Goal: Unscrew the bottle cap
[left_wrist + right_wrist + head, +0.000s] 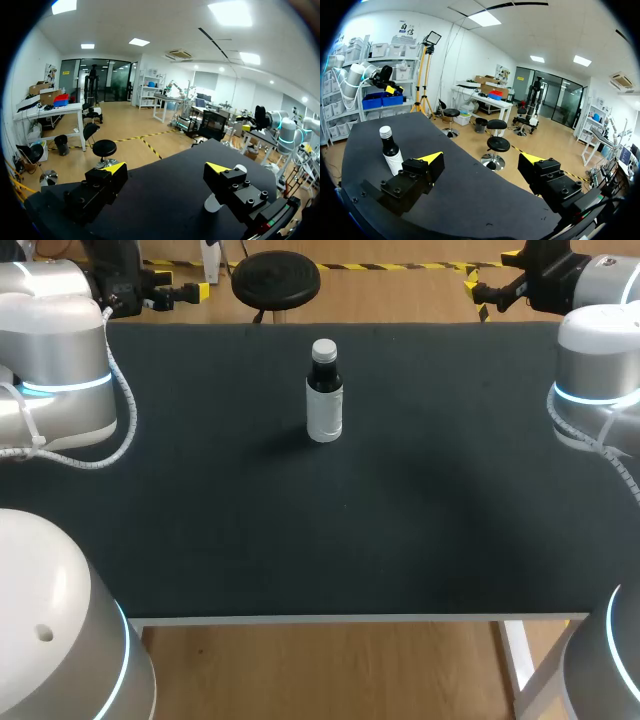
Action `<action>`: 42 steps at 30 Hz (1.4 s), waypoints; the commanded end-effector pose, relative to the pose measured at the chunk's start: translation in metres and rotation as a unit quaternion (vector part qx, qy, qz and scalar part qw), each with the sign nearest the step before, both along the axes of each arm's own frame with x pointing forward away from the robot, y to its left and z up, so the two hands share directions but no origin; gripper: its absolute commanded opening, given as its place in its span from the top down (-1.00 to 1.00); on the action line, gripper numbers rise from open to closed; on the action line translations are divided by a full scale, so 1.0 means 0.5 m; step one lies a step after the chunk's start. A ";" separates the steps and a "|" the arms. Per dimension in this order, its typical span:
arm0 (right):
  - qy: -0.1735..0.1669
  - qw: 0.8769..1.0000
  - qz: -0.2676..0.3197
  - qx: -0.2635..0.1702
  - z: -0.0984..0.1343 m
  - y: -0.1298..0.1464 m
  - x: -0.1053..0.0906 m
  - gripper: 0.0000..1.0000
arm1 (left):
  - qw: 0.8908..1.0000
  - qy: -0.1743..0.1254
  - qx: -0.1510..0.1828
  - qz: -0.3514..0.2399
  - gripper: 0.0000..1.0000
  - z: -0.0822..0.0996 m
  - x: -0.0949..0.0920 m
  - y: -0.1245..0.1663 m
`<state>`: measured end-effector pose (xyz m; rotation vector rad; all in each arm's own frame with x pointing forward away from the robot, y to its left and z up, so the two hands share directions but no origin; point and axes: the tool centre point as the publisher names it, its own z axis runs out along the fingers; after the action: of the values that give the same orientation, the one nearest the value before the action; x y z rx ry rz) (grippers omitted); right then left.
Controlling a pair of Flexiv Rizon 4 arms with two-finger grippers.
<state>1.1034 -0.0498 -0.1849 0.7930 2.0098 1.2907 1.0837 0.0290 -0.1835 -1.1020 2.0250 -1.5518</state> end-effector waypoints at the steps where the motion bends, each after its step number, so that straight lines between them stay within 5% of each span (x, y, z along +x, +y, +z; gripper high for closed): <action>1: 0.001 1.000 0.000 -0.001 0.001 0.000 0.001 -1.00 | 1.000 0.002 0.001 -0.001 -1.00 0.002 0.000 0.001; 13: 0.001 1.000 0.000 -0.001 0.001 0.000 0.001 -1.00 | 1.000 0.002 0.001 -0.001 -1.00 0.002 0.000 0.001; 18: 0.001 1.000 0.000 -0.001 0.001 0.000 0.001 -1.00 | 0.997 -0.047 0.001 -0.065 -1.00 0.012 -0.016 -0.010; 24: 0.001 1.000 0.000 -0.001 0.001 0.000 0.001 -1.00 | 0.981 -0.093 0.022 -0.169 -1.00 0.014 -0.036 -0.037; 29: 0.001 1.000 0.000 -0.001 0.001 0.000 0.001 -1.00 | 0.956 -0.128 0.034 -0.261 -1.00 0.013 -0.062 -0.062; 34: 0.001 1.000 0.000 -0.001 0.001 0.000 0.001 -1.00 | 0.949 -0.111 0.067 -0.286 -1.00 0.006 -0.063 -0.077; 42: 0.001 1.000 0.000 -0.001 0.001 0.000 0.001 -1.00 | 0.944 -0.107 0.066 -0.305 -1.00 0.005 -0.065 -0.082</action>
<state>1.1034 -0.0498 -0.1849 0.7931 2.0097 1.2906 1.0471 -0.0136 -0.1815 -0.2846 2.3404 -1.6404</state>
